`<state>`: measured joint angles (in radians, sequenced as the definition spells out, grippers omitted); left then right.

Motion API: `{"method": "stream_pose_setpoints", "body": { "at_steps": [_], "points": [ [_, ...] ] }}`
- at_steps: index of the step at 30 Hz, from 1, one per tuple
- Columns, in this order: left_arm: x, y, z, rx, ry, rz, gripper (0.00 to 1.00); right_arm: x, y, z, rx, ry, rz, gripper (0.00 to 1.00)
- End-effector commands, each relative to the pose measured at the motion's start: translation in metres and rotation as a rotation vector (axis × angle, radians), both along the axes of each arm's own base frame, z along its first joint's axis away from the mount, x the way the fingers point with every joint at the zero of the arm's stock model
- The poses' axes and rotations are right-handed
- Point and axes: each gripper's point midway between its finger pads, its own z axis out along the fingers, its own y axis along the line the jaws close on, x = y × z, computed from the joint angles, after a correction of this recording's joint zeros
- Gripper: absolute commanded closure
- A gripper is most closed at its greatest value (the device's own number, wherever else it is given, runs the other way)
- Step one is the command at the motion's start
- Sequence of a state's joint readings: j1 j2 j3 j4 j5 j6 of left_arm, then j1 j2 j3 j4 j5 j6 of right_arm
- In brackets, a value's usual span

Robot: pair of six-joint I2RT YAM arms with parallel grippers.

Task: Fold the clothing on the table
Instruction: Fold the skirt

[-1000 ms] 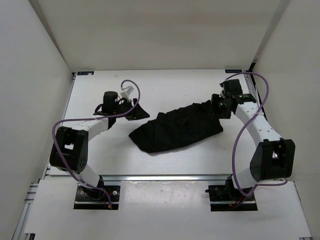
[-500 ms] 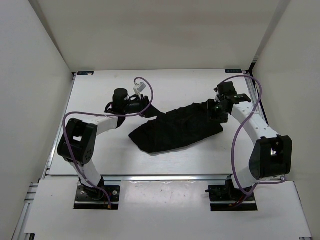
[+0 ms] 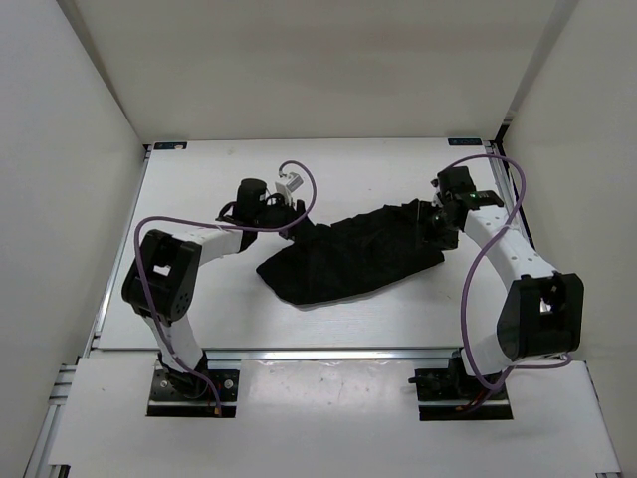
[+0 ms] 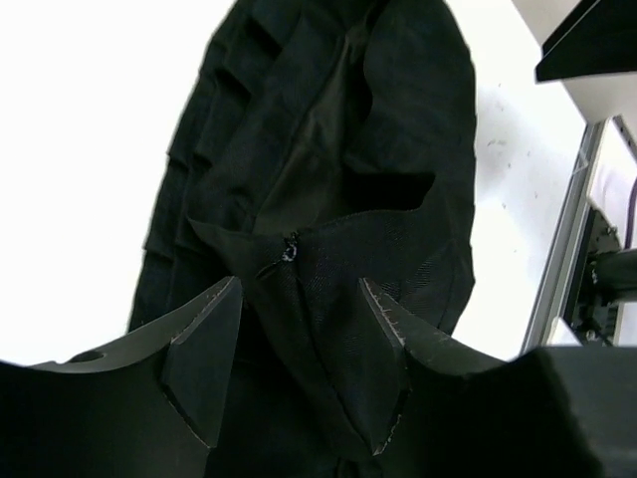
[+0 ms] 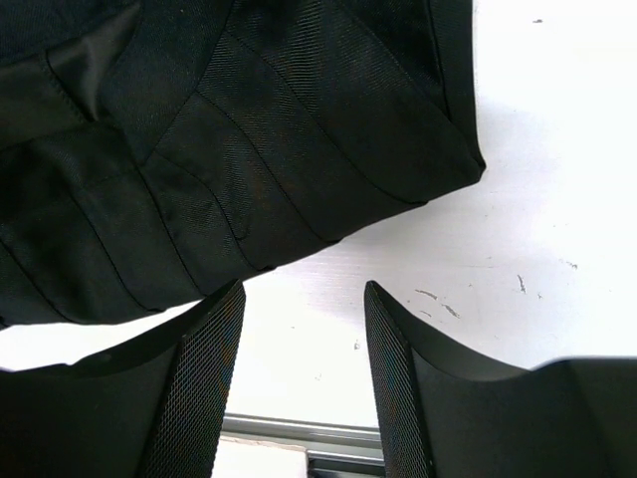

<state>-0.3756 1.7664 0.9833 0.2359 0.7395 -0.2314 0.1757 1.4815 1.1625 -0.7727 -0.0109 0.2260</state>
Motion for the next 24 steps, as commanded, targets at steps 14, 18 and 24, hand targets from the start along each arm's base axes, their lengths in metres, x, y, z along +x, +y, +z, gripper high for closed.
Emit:
{"method": "stream_pose_setpoints", "body": {
  "at_steps": [14,18,24],
  "points": [
    [-0.020,0.002,0.039,-0.204,0.036,0.055,1.00,0.011,-0.018,0.016,0.031,-0.078,-0.036,0.43],
    [-0.037,0.021,0.052,-0.203,0.025,0.113,1.00,0.036,-0.014,0.020,0.118,-0.123,-0.004,0.41],
    [-0.064,0.041,0.016,-0.095,0.112,0.186,1.00,0.066,0.009,0.020,0.161,-0.191,0.183,0.40]
  ]
}}
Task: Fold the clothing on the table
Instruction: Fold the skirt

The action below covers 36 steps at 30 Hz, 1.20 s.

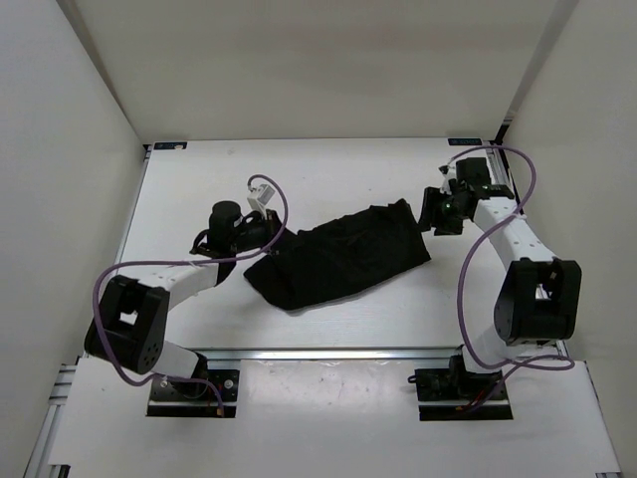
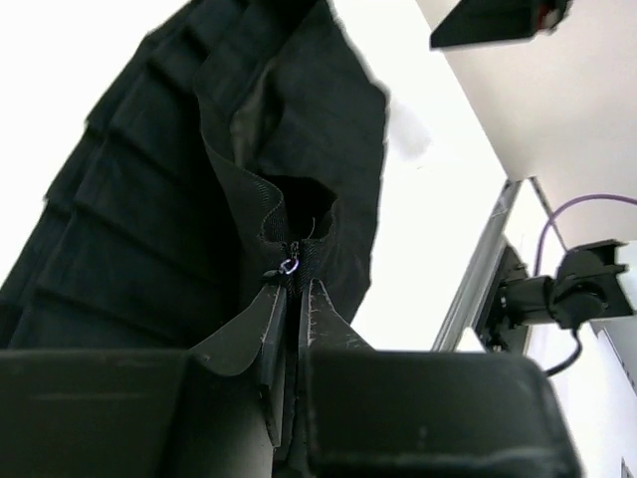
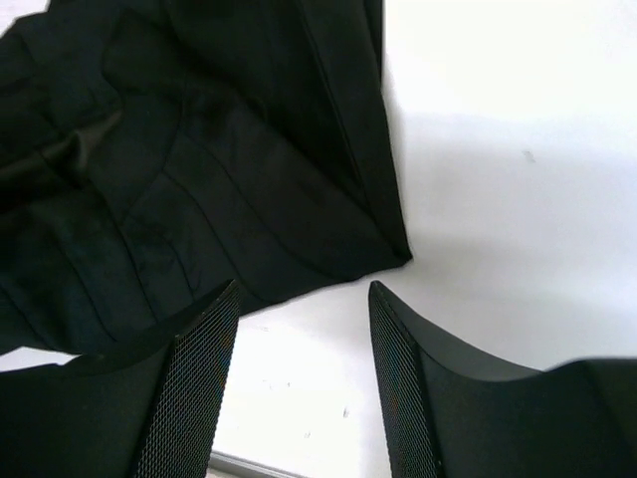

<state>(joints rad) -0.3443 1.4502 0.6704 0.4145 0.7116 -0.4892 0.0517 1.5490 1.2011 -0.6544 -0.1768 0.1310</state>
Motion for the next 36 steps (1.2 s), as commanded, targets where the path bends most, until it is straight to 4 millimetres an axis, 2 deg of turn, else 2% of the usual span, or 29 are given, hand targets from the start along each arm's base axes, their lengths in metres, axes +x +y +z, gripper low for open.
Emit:
{"method": "stream_pose_setpoints", "body": {
  "at_steps": [1,4,5,6,9,11,13,18,19,20,21,22,23,24,25,26,29,30,32,33,34,36],
  "points": [
    [-0.012,0.018,-0.025,0.087,0.074,0.073,1.00,0.026,0.025,0.011,0.046,-0.101,0.154,0.40],
    [-0.013,0.048,-0.056,0.226,0.154,0.208,1.00,0.024,0.045,0.010,0.085,-0.114,0.242,0.42],
    [-0.005,0.062,-0.063,0.275,0.165,0.285,1.00,0.022,0.052,0.008,0.101,-0.110,0.258,0.42],
    [-0.009,0.070,-0.072,0.305,0.197,0.302,1.00,0.020,0.055,0.006,0.094,-0.120,0.305,0.42],
    [0.004,0.098,-0.075,0.315,0.232,0.415,1.00,0.021,0.070,-0.003,0.049,-0.140,0.384,0.43],
    [0.006,0.105,-0.078,0.327,0.256,0.450,1.00,0.021,0.077,-0.010,0.018,-0.129,0.431,0.43],
    [0.006,0.110,-0.084,0.342,0.296,0.487,1.00,0.031,0.082,-0.007,-0.010,-0.150,0.484,0.43],
    [0.002,0.128,-0.112,0.446,0.392,0.593,1.00,0.043,0.098,-0.007,-0.047,-0.184,0.572,0.43],
    [0.001,0.133,-0.120,0.472,0.414,0.609,1.00,0.048,0.101,0.001,-0.050,-0.209,0.588,0.43],
    [0.005,0.135,-0.119,0.486,0.416,0.620,1.00,0.053,0.106,0.003,-0.040,-0.221,0.599,0.43],
    [0.005,0.141,-0.127,0.517,0.434,0.632,1.00,0.053,0.105,0.000,-0.037,-0.211,0.595,0.43],
    [0.010,0.143,-0.133,0.535,0.450,0.641,1.00,0.060,0.108,0.008,-0.035,-0.236,0.608,0.42],
    [0.017,0.144,-0.129,0.543,0.441,0.642,1.00,0.066,0.112,0.014,-0.025,-0.252,0.621,0.43],
    [0.014,0.143,-0.138,0.578,0.464,0.624,1.00,0.071,0.113,0.014,-0.023,-0.251,0.628,0.43],
    [0.023,0.140,-0.136,0.577,0.452,0.622,1.00,0.072,0.114,0.009,-0.010,-0.242,0.638,0.44],
    [0.029,0.139,-0.137,0.584,0.453,0.618,1.00,0.079,0.118,0.019,0.010,-0.267,0.649,0.44],
    [0.040,0.135,-0.138,0.605,0.447,0.613,1.00,0.086,0.134,0.019,0.075,-0.267,0.693,0.45],
    [0.047,0.132,-0.134,0.603,0.432,0.607,1.00,0.090,0.134,0.020,0.083,-0.266,0.693,0.45],
    [0.050,0.130,-0.139,0.627,0.438,0.597,1.00,0.091,0.144,0.013,0.089,-0.252,0.720,0.44],
    [0.053,0.128,-0.136,0.631,0.428,0.591,1.00,0.095,0.143,0.015,0.084,-0.261,0.720,0.45],
    [0.052,0.129,-0.142,0.653,0.436,0.585,1.00,0.093,0.146,0.007,0.091,-0.240,0.722,0.45],
    [0.055,0.127,-0.141,0.653,0.437,0.581,1.00,0.090,0.148,0.004,0.110,-0.233,0.728,0.45]
  ]
}}
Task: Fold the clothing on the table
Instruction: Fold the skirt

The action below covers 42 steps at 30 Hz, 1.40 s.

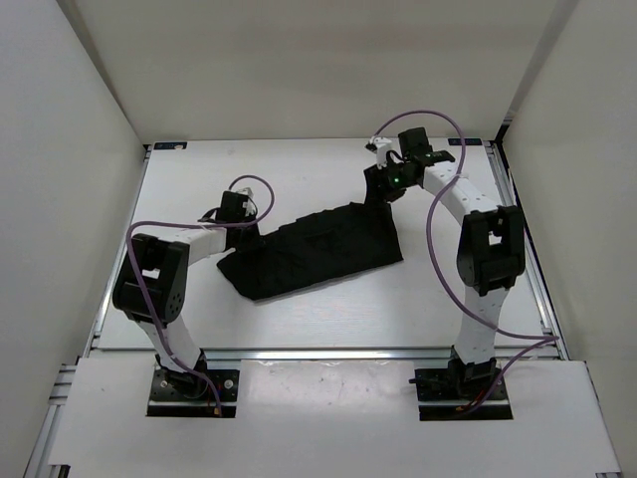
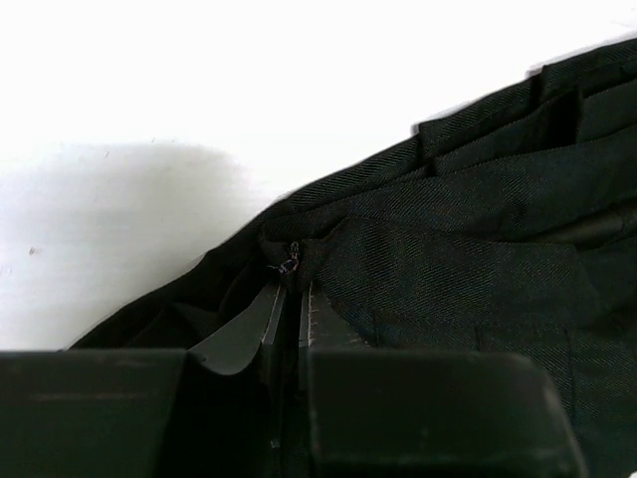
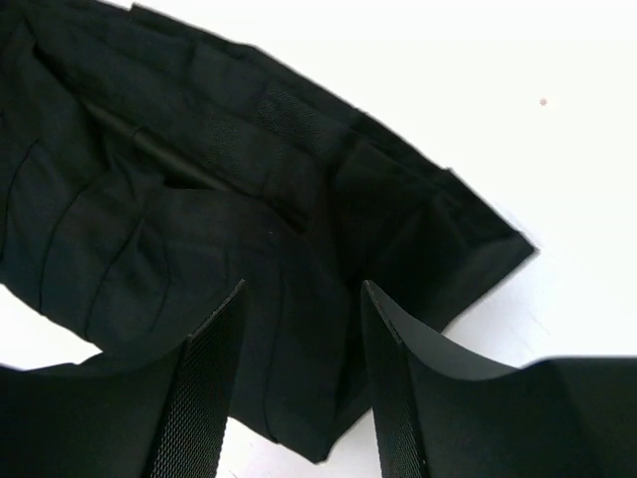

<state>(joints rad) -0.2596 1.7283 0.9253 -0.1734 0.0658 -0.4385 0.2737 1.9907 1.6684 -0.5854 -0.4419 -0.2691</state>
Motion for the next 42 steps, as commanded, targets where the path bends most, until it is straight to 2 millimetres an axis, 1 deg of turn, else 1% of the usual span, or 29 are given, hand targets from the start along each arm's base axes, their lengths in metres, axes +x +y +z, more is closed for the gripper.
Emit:
{"method": "stream_pose_setpoints", "body": {
  "at_steps": [1,3,4,5,6,7,8,9,10,11,13,14,16,17,18,19,20,21,24,25,29,31,32,34,35,39,40,41,42],
  "points": [
    [-0.002,0.006,-0.006,0.062,0.034,-0.011,1.00,-0.007,0.015,0.000,0.041,0.020,0.064,0.46],
    [-0.001,0.006,-0.009,0.058,0.039,-0.013,1.00,-0.008,0.013,-0.005,0.052,0.039,0.061,0.47],
    [0.002,0.006,-0.008,0.051,0.035,-0.011,1.00,-0.007,0.014,-0.012,0.047,0.042,0.063,0.48],
    [0.001,0.007,-0.012,0.056,0.047,-0.010,1.00,-0.008,0.012,-0.011,0.056,0.049,0.057,0.49],
    [0.002,0.006,-0.011,0.049,0.046,-0.011,1.00,-0.008,0.011,-0.019,0.048,0.057,0.059,0.50],
    [0.003,0.009,-0.012,0.053,0.047,-0.005,1.00,-0.008,0.012,-0.020,0.055,0.061,0.062,0.51],
    [0.006,0.007,-0.007,0.048,0.032,-0.013,1.00,-0.008,0.014,-0.021,0.056,0.061,0.067,0.51],
    [0.006,0.010,-0.010,0.043,0.041,-0.002,1.00,-0.008,0.012,-0.025,0.051,0.070,0.061,0.51],
    [0.005,0.008,-0.009,0.047,0.040,-0.012,1.00,-0.007,0.008,-0.030,0.034,0.074,0.054,0.51],
    [0.006,0.007,-0.010,0.047,0.043,-0.011,1.00,-0.004,0.008,-0.030,0.028,0.066,0.052,0.51],
    [0.006,0.008,-0.007,0.044,0.044,-0.014,1.00,-0.001,0.007,-0.035,0.014,0.070,0.051,0.51],
    [0.006,0.008,-0.008,0.049,0.045,-0.016,1.00,0.001,0.003,-0.036,0.016,0.071,0.049,0.50],
    [0.005,0.008,-0.011,0.048,0.054,-0.018,1.00,0.005,0.003,-0.034,0.029,0.067,0.042,0.51],
    [0.005,0.009,-0.011,0.049,0.057,-0.015,1.00,0.003,0.002,-0.037,0.026,0.075,0.042,0.51],
    [0.005,0.009,-0.011,0.045,0.056,-0.020,1.00,0.007,0.001,-0.037,0.025,0.066,0.041,0.51],
    [0.006,0.009,-0.009,0.047,0.051,-0.019,1.00,0.010,0.001,-0.039,0.029,0.073,0.034,0.52],
    [0.005,0.010,-0.012,0.048,0.058,-0.019,1.00,0.008,-0.002,-0.045,0.024,0.087,0.033,0.53],
    [0.004,0.009,-0.012,0.047,0.064,-0.026,1.00,0.011,-0.004,-0.040,0.022,0.076,0.029,0.53],
    [0.005,0.011,-0.011,0.050,0.060,-0.019,1.00,0.017,-0.008,-0.042,0.011,0.069,0.014,0.53],
    [0.004,0.012,-0.011,0.052,0.065,-0.020,1.00,0.020,-0.009,-0.038,0.021,0.061,0.007,0.53],
    [0.001,0.016,-0.014,0.053,0.076,-0.011,1.00,0.022,-0.013,-0.040,0.026,0.073,-0.001,0.53],
    [0.004,0.012,-0.012,0.054,0.065,-0.024,1.00,0.024,-0.009,-0.034,0.061,0.069,0.003,0.54],
    [0.000,0.014,-0.017,0.056,0.084,-0.017,1.00,0.021,-0.008,-0.038,0.060,0.086,0.006,0.54],
    [0.003,0.012,-0.014,0.055,0.073,-0.023,1.00,0.017,-0.001,-0.039,0.068,0.093,0.029,0.54],
    [0.003,0.011,-0.015,0.056,0.076,-0.022,1.00,0.013,0.004,-0.044,0.064,0.104,0.041,0.54],
    [0.004,0.011,-0.013,0.048,0.075,-0.021,1.00,0.003,0.014,-0.046,0.081,0.127,0.068,0.55],
    [0.004,0.011,-0.012,0.041,0.074,-0.020,1.00,0.001,0.017,-0.050,0.091,0.138,0.076,0.55],
    [0.004,0.010,-0.014,0.048,0.077,-0.021,1.00,-0.001,0.017,-0.046,0.106,0.141,0.077,0.56],
    [0.005,0.009,-0.012,0.040,0.071,-0.019,1.00,-0.001,0.019,-0.048,0.111,0.146,0.081,0.58]
  ]
}}
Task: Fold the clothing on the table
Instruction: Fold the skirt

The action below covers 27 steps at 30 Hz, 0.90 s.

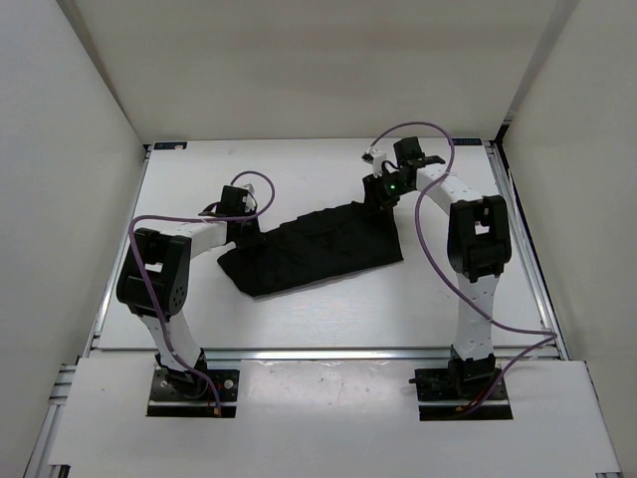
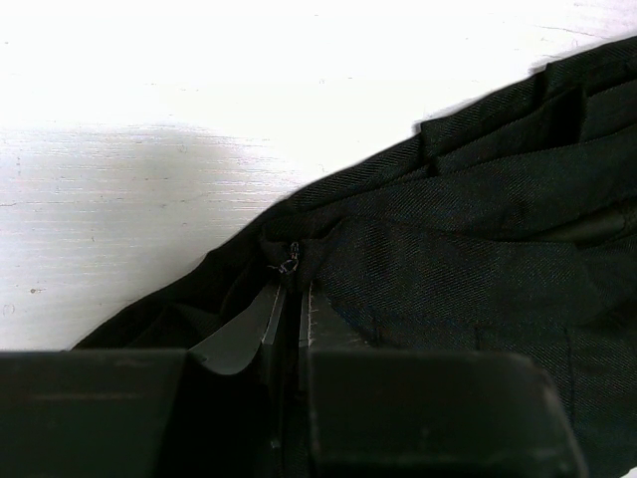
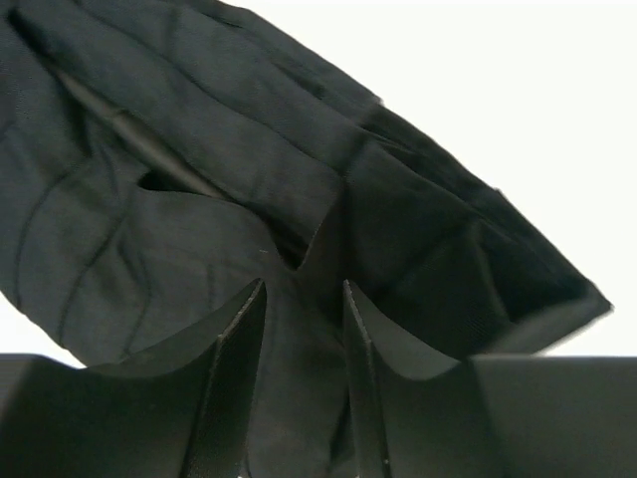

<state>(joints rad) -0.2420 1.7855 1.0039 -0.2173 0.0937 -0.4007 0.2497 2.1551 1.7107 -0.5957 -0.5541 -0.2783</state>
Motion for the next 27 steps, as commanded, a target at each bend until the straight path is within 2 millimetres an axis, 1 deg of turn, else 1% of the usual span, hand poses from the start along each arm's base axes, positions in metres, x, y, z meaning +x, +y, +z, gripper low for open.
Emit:
{"method": "stream_pose_setpoints", "body": {
  "at_steps": [1,2,3,4,5,6,7,8,9,10,11,12,13,14,15,16,17,18,19,20,21,22,23,24,25,26,27],
  "points": [
    [-0.009,0.008,-0.013,0.033,0.056,0.009,1.00,-0.002,0.014,0.007,0.058,-0.004,0.039,0.60],
    [-0.010,0.006,-0.013,0.029,0.058,0.001,1.00,-0.004,0.014,0.004,0.056,0.000,0.043,0.62],
    [-0.008,0.006,-0.013,0.023,0.056,0.009,1.00,-0.005,0.012,0.000,0.049,0.008,0.037,0.68],
    [-0.008,0.005,-0.011,0.022,0.053,0.008,1.00,-0.004,0.011,-0.001,0.052,0.006,0.035,0.76],
    [-0.007,0.003,-0.008,0.016,0.045,0.002,1.00,-0.007,0.011,-0.005,0.052,0.023,0.037,0.83],
    [-0.007,0.001,-0.009,0.002,0.048,-0.002,1.00,-0.008,0.007,-0.003,0.054,0.035,0.026,0.91],
    [-0.007,0.002,-0.006,-0.018,0.047,0.001,1.00,-0.002,0.007,0.010,0.069,0.009,0.016,0.94],
    [-0.003,0.001,0.003,-0.037,0.023,0.007,1.00,-0.004,0.004,0.015,0.067,0.014,0.009,0.95],
    [0.000,-0.001,0.011,-0.071,0.004,0.005,1.00,-0.002,0.003,0.030,0.067,-0.011,-0.007,0.97],
    [0.005,-0.004,0.025,-0.107,-0.031,0.001,1.00,-0.001,-0.003,0.042,0.063,-0.025,-0.029,0.98],
    [0.016,-0.005,0.044,-0.155,-0.062,0.009,1.00,0.003,-0.008,0.055,0.048,-0.045,-0.060,0.98],
    [0.027,-0.005,0.059,-0.177,-0.094,0.014,1.00,0.006,-0.019,0.071,0.021,-0.071,-0.113,0.99],
    [0.030,0.000,0.069,-0.201,-0.101,0.024,1.00,0.008,-0.026,0.089,0.019,-0.104,-0.140,1.00],
    [0.039,0.005,0.087,-0.212,-0.137,0.035,1.00,0.007,-0.034,0.096,-0.006,-0.106,-0.184,1.00],
    [0.046,0.003,0.100,-0.228,-0.172,0.034,1.00,0.008,-0.046,0.103,-0.023,-0.125,-0.222,1.00],
    [0.048,0.008,0.110,-0.242,-0.193,0.039,1.00,0.005,-0.057,0.113,-0.027,-0.131,-0.261,1.00],
    [0.051,0.009,0.125,-0.265,-0.226,0.045,1.00,0.007,-0.068,0.121,-0.034,-0.156,-0.298,1.00],
    [0.049,0.009,0.123,-0.276,-0.221,0.049,1.00,0.003,-0.073,0.116,-0.044,-0.143,-0.317,1.00],
    [0.050,0.010,0.125,-0.288,-0.228,0.048,1.00,-0.003,-0.080,0.116,-0.035,-0.131,-0.339,1.00],
    [0.049,0.010,0.127,-0.297,-0.233,0.046,1.00,-0.005,-0.082,0.122,-0.026,-0.143,-0.351,1.00],
    [0.047,0.009,0.125,-0.303,-0.228,0.046,1.00,-0.015,-0.083,0.117,-0.023,-0.117,-0.372,1.00],
    [0.046,0.009,0.124,-0.299,-0.232,0.044,1.00,-0.019,-0.088,0.111,-0.037,-0.110,-0.390,1.00],
    [0.043,0.008,0.120,-0.300,-0.221,0.040,1.00,-0.030,-0.086,0.108,-0.045,-0.100,-0.389,1.00],
    [0.040,0.008,0.120,-0.305,-0.225,0.025,1.00,-0.032,-0.087,0.105,-0.054,-0.103,-0.395,1.00],
    [0.037,0.005,0.114,-0.312,-0.213,0.016,1.00,-0.042,-0.088,0.103,-0.061,-0.089,-0.403,1.00],
    [0.033,0.000,0.116,-0.338,-0.214,-0.013,1.00,-0.054,-0.086,0.098,-0.063,-0.062,-0.400,1.00],
    [0.029,-0.002,0.114,-0.356,-0.203,-0.021,1.00,-0.063,-0.083,0.100,-0.069,-0.055,-0.396,1.00]
  ]
}}
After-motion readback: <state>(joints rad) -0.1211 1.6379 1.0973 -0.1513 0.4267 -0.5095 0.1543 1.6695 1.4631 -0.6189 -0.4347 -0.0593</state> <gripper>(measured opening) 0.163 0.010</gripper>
